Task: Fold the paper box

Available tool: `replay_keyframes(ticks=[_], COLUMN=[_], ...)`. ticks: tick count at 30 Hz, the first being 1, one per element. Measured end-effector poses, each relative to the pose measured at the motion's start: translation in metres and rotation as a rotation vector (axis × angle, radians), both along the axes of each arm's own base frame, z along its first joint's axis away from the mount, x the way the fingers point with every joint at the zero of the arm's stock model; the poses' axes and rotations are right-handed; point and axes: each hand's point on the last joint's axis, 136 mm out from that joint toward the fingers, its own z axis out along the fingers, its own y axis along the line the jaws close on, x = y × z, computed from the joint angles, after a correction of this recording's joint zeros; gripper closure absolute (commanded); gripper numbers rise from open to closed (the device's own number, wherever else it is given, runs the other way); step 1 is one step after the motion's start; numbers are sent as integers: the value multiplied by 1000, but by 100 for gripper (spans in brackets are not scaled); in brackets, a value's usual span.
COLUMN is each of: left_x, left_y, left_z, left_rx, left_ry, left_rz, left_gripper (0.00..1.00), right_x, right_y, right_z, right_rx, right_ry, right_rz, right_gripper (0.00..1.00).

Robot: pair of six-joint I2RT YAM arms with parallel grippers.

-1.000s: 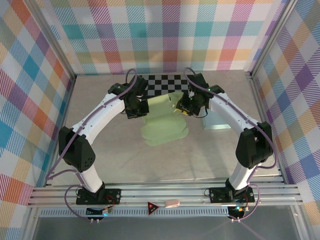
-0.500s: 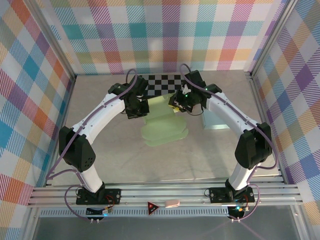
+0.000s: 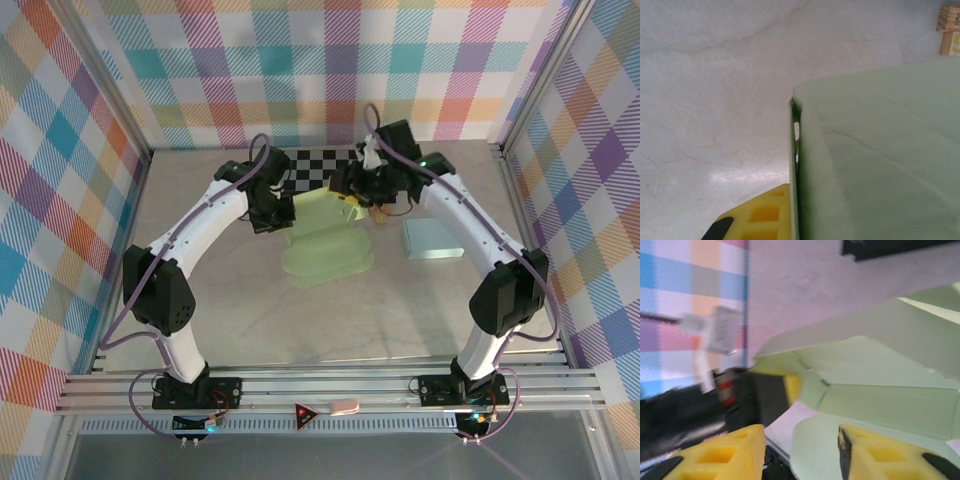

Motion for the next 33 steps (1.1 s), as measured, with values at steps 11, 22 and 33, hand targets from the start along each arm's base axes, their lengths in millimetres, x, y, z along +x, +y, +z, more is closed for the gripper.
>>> replay_keyframes(ticks=[11,22,33], left_x=[34,25,25], left_y=[1,-15,-14], left_z=[4,12,8], left_rx=[-93,-195,-190], left_ry=[28,75,98], left_rz=[-132,-277,-281], left_gripper=[100,100,100], right_x=[57,50,21], right_y=[-125,-90,-59], right_z=[24,-50,-47], right_rx=[170,294,308], right_ry=[-87,49,-4], right_rz=[-80,142,257], right_gripper=[59,62,62])
